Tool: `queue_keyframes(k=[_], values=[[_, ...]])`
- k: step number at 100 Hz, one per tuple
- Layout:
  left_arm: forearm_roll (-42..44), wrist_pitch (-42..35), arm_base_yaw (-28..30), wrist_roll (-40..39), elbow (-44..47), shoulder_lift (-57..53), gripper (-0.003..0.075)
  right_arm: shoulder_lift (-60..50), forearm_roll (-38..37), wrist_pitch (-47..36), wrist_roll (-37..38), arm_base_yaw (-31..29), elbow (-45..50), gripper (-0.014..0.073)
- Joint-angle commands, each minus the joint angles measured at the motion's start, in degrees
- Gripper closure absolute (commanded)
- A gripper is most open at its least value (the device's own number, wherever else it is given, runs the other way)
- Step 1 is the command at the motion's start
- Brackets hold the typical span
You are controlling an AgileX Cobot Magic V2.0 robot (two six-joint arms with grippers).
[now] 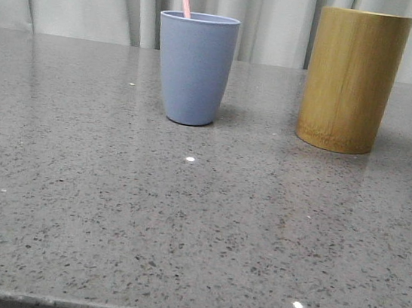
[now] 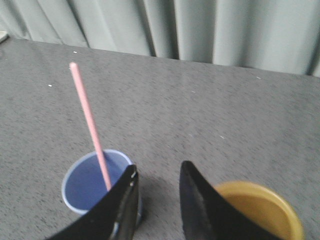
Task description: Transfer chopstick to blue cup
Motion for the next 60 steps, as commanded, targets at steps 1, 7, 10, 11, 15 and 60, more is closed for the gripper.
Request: queue_keyframes(k=[1,7,10,11,15,60], values=[[-0.29,-4.71,0.12,-0.5,-1.47,-0.24,0.0512,-5.84,-0.41,-5.03,-0.41,-1.54,2.45,0.036],[-0.29,-4.71,0.12,-0.5,-1.47,-0.24,0.054,-8.34,-0.41,-5.24,-0.41,-2.24,4.83,0.036],[-0.29,-4.71,0.12,-0.5,-1.47,-0.24,0.0552,-9.87,-0.41,-5.46,-0.41,-2.5,6.29,0.036],[-0.29,-4.71,0.12,-0.5,-1.47,-0.24,0.0557,-10.18,-0.41,-5.46,-0.41,-2.65,6.57,0.036],[-0.29,-4.71,0.12,-0.5,-1.47,-0.24,0.057,-11.97,-0.41,-5.96,-0.41,-2.96,8.24,0.036],[-0.29,-4.71,0.12,-0.5,-1.47,-0.27,0.0695,-29.41,-0.41,-6.93,-0.41,-10.95,22.61,0.0646]])
